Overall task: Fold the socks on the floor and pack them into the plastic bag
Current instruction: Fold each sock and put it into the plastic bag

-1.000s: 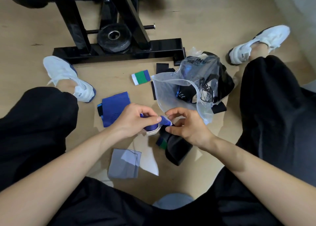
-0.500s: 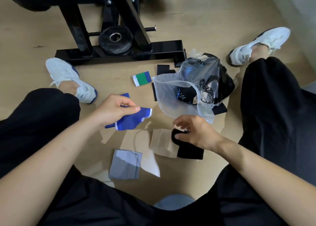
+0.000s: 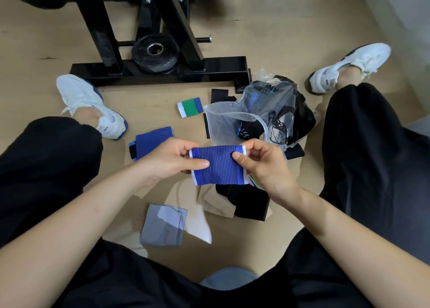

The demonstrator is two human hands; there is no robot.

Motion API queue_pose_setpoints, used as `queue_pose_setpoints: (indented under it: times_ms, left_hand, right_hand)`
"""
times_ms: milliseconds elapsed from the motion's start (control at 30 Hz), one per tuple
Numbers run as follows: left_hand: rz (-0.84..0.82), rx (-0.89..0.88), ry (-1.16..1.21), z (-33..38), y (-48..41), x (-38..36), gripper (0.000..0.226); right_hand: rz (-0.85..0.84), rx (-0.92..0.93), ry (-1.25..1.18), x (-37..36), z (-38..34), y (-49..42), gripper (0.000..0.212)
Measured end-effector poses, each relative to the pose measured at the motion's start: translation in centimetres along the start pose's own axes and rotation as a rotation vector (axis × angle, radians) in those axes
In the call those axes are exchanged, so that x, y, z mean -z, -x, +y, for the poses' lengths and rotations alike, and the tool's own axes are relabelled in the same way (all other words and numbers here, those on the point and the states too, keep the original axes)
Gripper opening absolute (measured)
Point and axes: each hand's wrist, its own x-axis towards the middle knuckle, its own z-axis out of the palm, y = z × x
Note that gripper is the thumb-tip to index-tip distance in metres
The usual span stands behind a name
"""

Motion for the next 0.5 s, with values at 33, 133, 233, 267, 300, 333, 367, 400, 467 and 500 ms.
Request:
queue_pose_setpoints:
  times_ms: [33,133,233,267,300,333,367,400,467,500]
  left_hand:
    - [0.033,0.005,0.002,-0.1,0.0,-0.2,0.016]
    - [0.216,0.005,0.052,-0.6,-0.5,-1.0,0.022]
    - [0.322,-0.012,0.077,-0.7,-0.8,-2.2,0.044]
    - [0.325,-0.019,0.051,-0.6,-0.9,-2.7,0.045]
    - [0.335,-0.025,0.002,-0.7,-0.9,-3.1,0.044]
    - [0.357,-0.036,-0.064,-0.7,-0.9,-3.5,0.044]
    - [0.388,-0.05,-0.126,-0.7,-0.9,-3.8,0.045]
    - [0.423,-0.068,-0.177,-0.7,-0.9,-4.1,0.046]
    - [0.49,-0.097,-0.236,-0.7,-0.9,-4.4,0.046]
    - [0.511,-0.108,-0.243,-0.6,-0.9,-4.5,0.046]
  right_hand:
    - [0.02,0.005,0.02,0.2,-0.1,-0.1,0.008]
    - [0.073,0.005,0.067,0.6,-0.2,-0.2,0.01]
    - [0.13,-0.005,0.095,0.4,0.0,-0.2,0.018]
    - [0.137,-0.008,0.105,0.3,0.0,-0.1,0.016]
    - [0.136,-0.012,0.113,0.2,0.0,-0.1,0.013]
    - [0.132,-0.015,0.118,0.1,0.0,-0.1,0.01]
    - [0.128,-0.018,0.117,0.0,0.0,-0.1,0.01]
    - [0.125,-0.022,0.112,-0.2,0.0,-0.1,0.011]
    - [0.127,-0.028,0.101,-0.3,0.1,0.0,0.012]
    - [0.131,-0.03,0.097,-0.3,0.1,0.0,0.012]
